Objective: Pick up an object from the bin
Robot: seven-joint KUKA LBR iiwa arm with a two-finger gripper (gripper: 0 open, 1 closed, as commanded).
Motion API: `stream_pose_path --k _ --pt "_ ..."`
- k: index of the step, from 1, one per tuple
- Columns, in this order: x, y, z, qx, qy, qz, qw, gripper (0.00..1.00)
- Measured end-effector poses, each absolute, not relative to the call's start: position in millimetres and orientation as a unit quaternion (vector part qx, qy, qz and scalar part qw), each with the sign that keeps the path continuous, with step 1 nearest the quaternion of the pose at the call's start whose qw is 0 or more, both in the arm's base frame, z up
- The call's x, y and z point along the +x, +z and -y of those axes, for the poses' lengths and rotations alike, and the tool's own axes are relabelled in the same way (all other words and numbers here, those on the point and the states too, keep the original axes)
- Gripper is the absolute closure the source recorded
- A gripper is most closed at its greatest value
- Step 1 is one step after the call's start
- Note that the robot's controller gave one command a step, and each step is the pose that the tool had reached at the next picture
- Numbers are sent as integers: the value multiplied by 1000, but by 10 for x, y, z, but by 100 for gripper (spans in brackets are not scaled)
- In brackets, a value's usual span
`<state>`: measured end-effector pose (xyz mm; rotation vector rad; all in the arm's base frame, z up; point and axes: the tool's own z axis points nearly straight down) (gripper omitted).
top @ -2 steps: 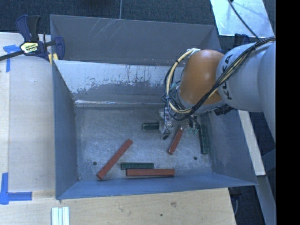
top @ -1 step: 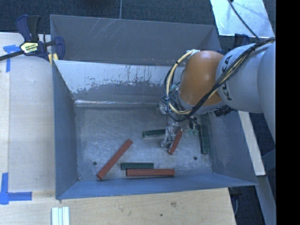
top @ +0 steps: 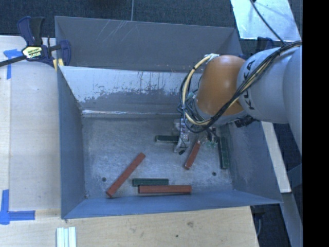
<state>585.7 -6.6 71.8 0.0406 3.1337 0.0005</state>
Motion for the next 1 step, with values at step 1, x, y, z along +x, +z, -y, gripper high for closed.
stream_pose_path --k 1 --pt "5786 2340 98 -31 -1 -999 6 100"
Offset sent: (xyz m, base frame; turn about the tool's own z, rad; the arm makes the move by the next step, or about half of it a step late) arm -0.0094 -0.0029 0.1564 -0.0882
